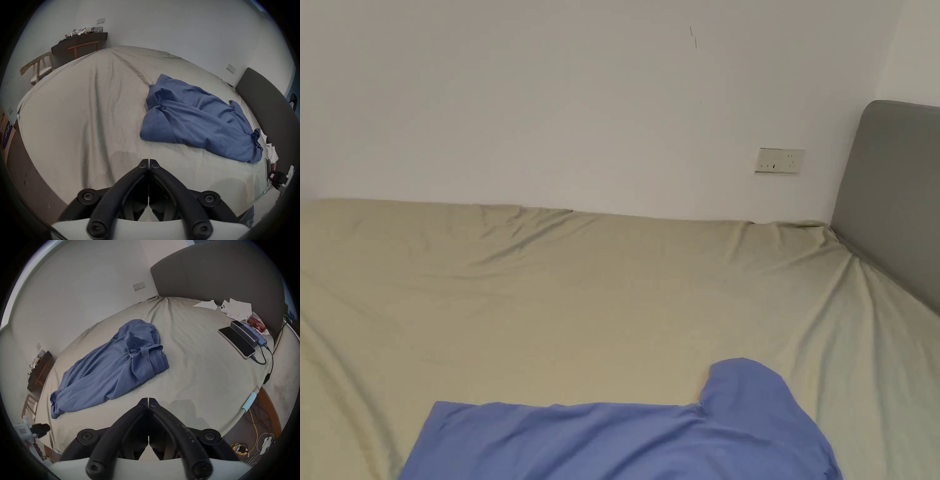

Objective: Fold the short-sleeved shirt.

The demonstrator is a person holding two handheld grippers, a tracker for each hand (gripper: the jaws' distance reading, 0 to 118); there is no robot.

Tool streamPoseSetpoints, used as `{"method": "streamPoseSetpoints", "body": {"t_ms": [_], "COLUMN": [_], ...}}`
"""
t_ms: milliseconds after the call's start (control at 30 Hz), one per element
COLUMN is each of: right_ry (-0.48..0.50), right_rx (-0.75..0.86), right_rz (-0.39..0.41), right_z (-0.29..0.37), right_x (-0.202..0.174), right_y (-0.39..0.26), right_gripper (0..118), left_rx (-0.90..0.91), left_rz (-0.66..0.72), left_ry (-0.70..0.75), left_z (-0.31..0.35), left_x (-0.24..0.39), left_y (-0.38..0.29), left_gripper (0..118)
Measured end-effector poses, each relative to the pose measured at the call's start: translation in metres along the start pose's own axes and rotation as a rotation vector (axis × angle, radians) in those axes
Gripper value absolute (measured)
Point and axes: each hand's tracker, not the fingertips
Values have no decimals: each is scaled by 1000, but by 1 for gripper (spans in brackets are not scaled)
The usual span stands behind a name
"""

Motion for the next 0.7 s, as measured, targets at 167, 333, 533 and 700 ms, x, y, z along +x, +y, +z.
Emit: {"method": "streamPoseSetpoints", "body": {"t_ms": [167,333,533,700], "right_ry": [30,57,28,-4], "right_rx": [31,31,5,-33], "right_rz": [25,15,30,28], "right_z": [2,0,-8,-20], "right_x": [-11,-17,-18,-13], "right_y": [12,18,17,13], "right_gripper": [1,1,1,1], "left_rx": [31,-4,-47,-8], "left_rz": [-35,-99,-157,-146], "left_ry": [-2,-38,10,-6], "left_z": [-34,-73,-85,-64], "left_x": [1,1,11,13], "left_y": [28,49,53,47], "left_gripper": [73,88,76,16]}}
